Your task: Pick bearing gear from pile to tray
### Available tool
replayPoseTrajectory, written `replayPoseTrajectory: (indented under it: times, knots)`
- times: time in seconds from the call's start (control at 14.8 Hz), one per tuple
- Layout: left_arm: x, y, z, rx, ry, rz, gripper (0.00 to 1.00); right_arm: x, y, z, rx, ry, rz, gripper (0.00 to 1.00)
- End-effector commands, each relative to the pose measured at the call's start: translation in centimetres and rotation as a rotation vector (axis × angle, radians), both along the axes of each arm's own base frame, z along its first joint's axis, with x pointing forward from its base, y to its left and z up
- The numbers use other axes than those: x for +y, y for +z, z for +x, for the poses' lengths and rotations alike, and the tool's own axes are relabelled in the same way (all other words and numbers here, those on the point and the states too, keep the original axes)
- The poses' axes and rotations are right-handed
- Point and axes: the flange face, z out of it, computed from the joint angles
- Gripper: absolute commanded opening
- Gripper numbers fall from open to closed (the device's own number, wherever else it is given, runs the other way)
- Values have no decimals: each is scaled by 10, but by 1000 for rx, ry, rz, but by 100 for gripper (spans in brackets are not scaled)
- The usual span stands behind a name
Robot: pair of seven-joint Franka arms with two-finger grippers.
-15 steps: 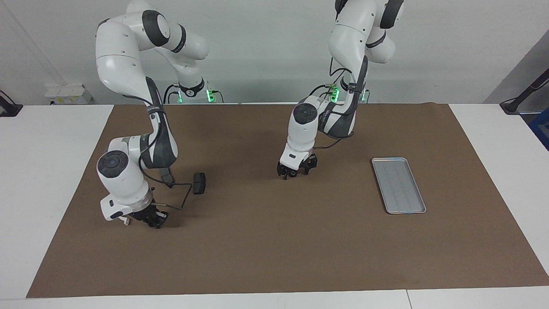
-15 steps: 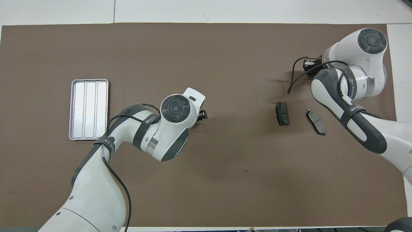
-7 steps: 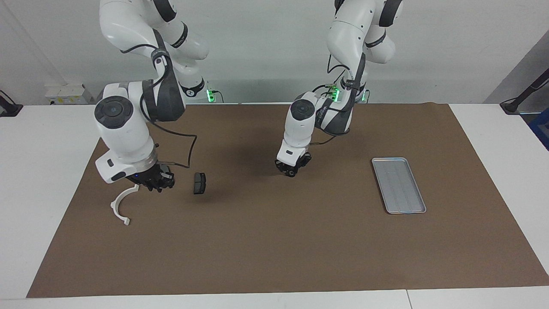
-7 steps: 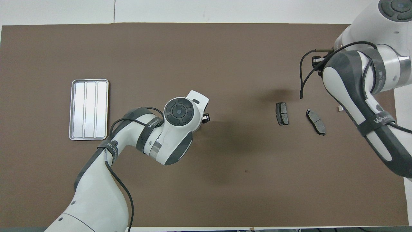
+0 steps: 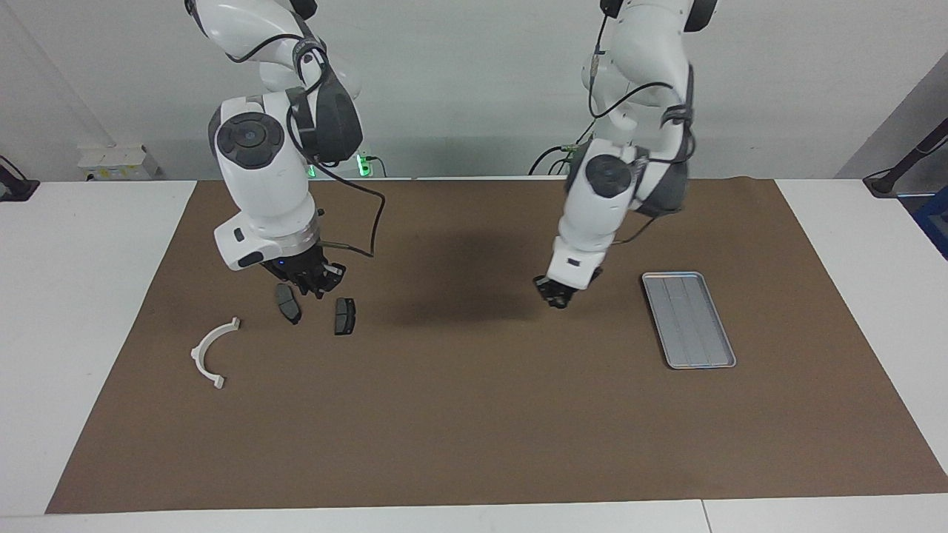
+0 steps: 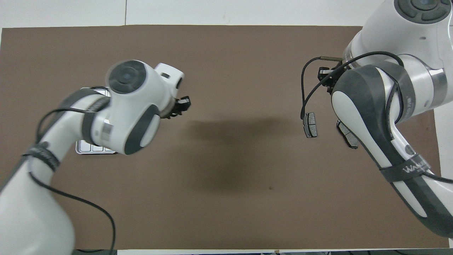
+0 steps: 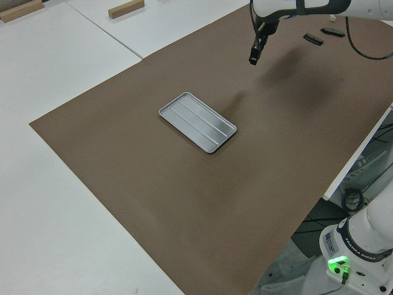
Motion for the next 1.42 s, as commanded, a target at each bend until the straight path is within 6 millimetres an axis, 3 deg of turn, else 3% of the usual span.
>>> replayPoseTrajectory:
  times: [0.0,0.13,0.2,0.27,0.34,0.54,0.74,1.15,1.35]
  knots:
    - [133,61,13,29,-83,-15,0,1,0,-6,12,-50,7,0]
    - [220,61,17,20,-186,-22,0,22,2,-10,-3,-94,18,0]
    - [249,54,15,15,-214,-23,0,35,0,-13,-8,-127,22,0]
    - [267,44,8,3,-228,-22,0,56,-2,-17,-13,-147,28,0]
    - [272,28,-3,-12,-231,-18,0,81,-5,-23,-23,-161,33,0]
    - [262,-20,-30,-68,-221,-2,0,154,-22,-43,-50,-229,57,0]
    - [247,-40,-40,-57,-210,-4,0,218,-46,-64,-59,-255,87,0]
    - [234,-89,-58,-71,-203,4,0,279,-101,-102,-59,-248,92,0]
    - [234,-102,-62,-72,-202,6,0,311,-159,-114,-108,-236,18,0]
